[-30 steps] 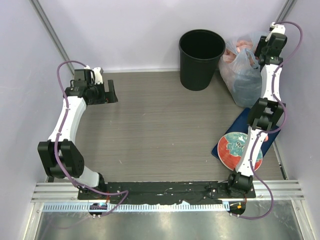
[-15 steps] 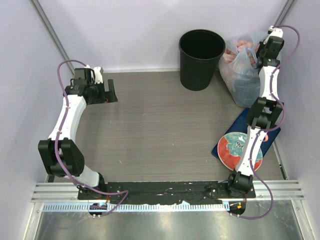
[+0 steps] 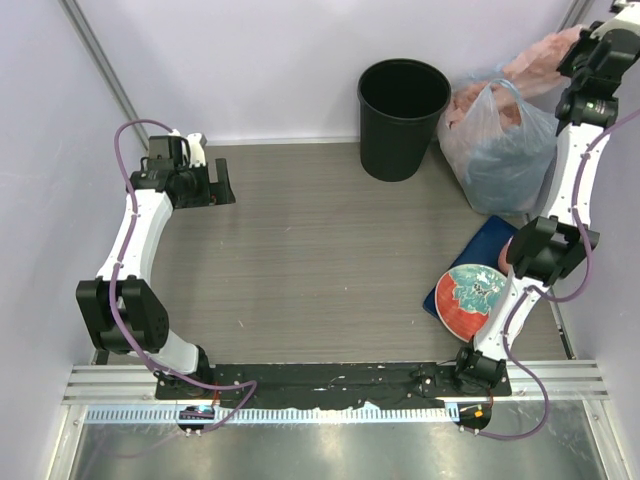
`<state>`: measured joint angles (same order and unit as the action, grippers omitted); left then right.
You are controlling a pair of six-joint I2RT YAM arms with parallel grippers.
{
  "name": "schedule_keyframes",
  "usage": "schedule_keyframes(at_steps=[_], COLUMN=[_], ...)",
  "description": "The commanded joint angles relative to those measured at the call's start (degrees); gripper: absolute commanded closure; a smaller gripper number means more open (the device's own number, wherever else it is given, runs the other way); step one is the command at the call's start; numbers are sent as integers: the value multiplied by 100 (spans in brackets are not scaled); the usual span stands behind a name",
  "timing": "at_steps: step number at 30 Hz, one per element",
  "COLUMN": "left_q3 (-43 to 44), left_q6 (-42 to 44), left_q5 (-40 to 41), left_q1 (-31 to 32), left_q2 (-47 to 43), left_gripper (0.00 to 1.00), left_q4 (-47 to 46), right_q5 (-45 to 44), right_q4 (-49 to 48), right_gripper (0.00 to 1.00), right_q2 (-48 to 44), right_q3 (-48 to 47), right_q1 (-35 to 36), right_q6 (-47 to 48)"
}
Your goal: Put the trash bags into the trash bin
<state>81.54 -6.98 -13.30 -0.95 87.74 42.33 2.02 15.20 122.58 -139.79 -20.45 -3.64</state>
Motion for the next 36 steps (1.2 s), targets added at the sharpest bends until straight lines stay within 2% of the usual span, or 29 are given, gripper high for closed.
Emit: schedule_keyframes(at_steps=[1,7,11,18,23,25,28,30,33,36], left_q3=[170,187,240,231,380,442,521,477,258,-120], left_q6=[30,-13,4,4,83,241,259,215,504,1066], left_q5=[-103,46,21,-787,-1350,-1841,-2588,-2922,-3056,-2565], left_q1=[25,25,16,16,25,16,33,42,542,1201], left_q2=[-126,-214,-328,-679,-873,-969,-1163,-1303,-1637,-2023], left_gripper=[0,0,0,0,0,0,0,0,0,0], left_q4=[-67,-84,-110,-655,-1120,-1226,-1560,-1911,-2114,-2114], right_q5=[316,307,806,1485,1398,1459,1651,1801,1986,2153], right_q4=[-298,-465,-597,-658,-1045,-1107,-827,-721,-826,-861], right_gripper=[99,99,99,99,99,99,99,99,99,99], right_q2=[-437,-999,-1482,-2229,-2844,-2968,-3091,-3205,-3433,-3434], right_q3=[-84,-58,74,442,1022,1251,1506,2023,2973,3545], right_q1=[-47,-47,-47,400,1277,1604,2245,2745,3369,3784], right_q6=[-365,-480,-760,-928,-245,-85,-347,-602,-865,-927])
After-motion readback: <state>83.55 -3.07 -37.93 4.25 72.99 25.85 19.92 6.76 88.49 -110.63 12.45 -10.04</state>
